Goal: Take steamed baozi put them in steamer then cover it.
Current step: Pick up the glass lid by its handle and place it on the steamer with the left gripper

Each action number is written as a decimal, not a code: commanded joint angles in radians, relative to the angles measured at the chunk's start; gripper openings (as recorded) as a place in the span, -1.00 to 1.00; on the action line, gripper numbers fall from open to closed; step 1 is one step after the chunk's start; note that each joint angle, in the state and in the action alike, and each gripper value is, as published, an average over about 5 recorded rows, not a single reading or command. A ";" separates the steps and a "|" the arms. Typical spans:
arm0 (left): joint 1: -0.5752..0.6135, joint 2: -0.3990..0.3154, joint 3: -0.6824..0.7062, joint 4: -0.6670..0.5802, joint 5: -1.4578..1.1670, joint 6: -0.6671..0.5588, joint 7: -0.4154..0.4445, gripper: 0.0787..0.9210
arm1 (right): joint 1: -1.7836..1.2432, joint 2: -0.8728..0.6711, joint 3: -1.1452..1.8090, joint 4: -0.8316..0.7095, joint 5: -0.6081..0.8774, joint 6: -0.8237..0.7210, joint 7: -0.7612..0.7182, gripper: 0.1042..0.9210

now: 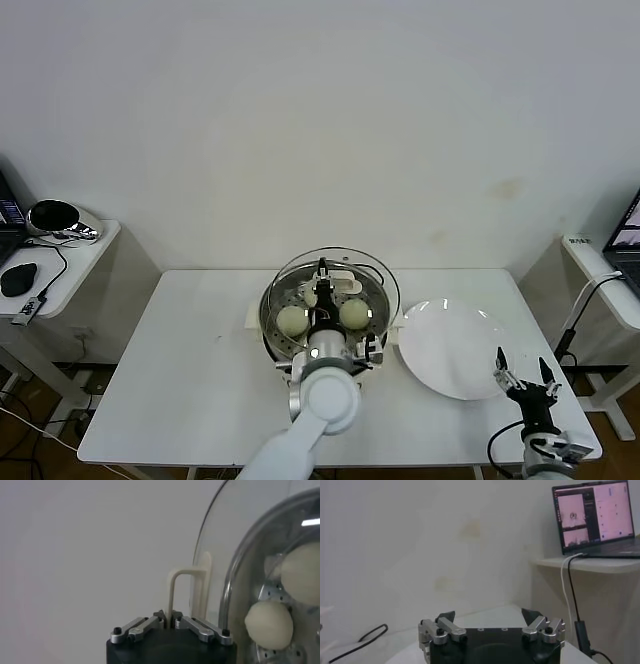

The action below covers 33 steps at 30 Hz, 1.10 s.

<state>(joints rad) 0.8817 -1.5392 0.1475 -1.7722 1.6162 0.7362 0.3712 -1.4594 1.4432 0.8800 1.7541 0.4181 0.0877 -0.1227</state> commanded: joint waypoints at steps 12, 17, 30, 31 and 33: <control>0.012 0.002 -0.032 0.030 0.026 0.039 0.040 -0.84 | 0.006 0.000 -0.004 -0.010 -0.006 0.003 -0.001 0.76; 0.022 0.007 -0.031 0.029 0.024 0.033 0.037 -0.84 | 0.006 0.002 -0.006 -0.010 -0.007 0.004 -0.002 0.76; 0.025 0.009 -0.031 0.032 -0.004 0.024 0.022 -0.84 | 0.003 0.003 -0.006 -0.008 -0.009 0.008 -0.003 0.76; 0.024 0.009 -0.031 0.032 -0.007 0.024 0.023 -0.84 | 0.003 0.003 -0.006 -0.008 -0.009 0.008 -0.003 0.76; 0.025 0.008 -0.032 0.034 -0.015 0.025 0.023 -0.84 | 0.003 0.003 -0.005 -0.008 -0.009 0.008 -0.003 0.76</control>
<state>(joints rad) 0.9065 -1.5296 0.1173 -1.7415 1.6198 0.7364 0.3948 -1.4566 1.4455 0.8743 1.7447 0.4093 0.0955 -0.1261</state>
